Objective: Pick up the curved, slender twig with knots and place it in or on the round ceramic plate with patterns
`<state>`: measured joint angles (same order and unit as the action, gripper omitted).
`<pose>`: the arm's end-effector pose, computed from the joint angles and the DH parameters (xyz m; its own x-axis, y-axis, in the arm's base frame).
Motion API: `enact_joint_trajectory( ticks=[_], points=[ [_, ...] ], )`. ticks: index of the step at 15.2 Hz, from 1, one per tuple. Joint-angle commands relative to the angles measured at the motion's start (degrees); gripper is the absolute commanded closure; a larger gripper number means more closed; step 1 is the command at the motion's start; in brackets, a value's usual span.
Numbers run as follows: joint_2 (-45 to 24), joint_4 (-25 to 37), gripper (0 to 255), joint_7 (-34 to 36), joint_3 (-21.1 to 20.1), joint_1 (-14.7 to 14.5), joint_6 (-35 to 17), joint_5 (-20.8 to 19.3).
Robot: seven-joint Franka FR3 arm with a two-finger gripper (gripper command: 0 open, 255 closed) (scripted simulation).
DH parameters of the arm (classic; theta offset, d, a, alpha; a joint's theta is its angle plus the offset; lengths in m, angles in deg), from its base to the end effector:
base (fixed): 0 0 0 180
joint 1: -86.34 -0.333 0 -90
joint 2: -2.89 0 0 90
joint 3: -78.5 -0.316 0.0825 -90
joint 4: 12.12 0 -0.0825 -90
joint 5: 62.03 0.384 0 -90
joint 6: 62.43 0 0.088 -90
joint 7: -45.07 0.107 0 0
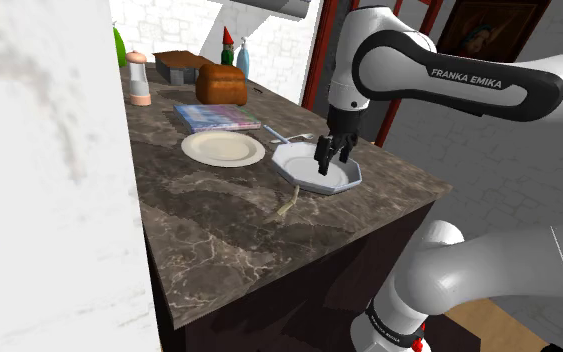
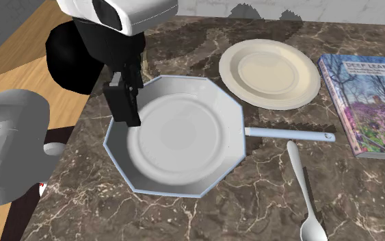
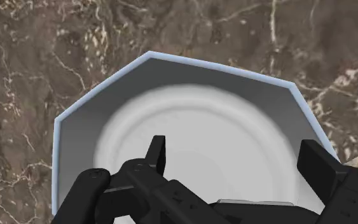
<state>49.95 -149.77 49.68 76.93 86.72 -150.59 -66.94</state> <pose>0.2932 -0.0010 0.5771 0.9969 -0.0715 -0.0338 -0.0675 -0.9918 0.1086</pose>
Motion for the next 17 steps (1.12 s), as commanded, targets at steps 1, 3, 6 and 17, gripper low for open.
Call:
enact_joint_trajectory(
  ticks=[1, 3, 6, 17],
  points=[
    [0.00, 0.00, 0, 0.00, 0.00, 0.00, 0.00, 0.00],
    [0.97, -0.69, 0, 12.39, -4.09, 2.72, 0.60, 4.50],
    [1.25, -0.68, 0, 30.93, -10.49, 7.07, 0.47, 11.52],
    [-0.27, -3.10, 0, 60.53, -22.05, 14.60, -6.46, 23.00]
  ],
)
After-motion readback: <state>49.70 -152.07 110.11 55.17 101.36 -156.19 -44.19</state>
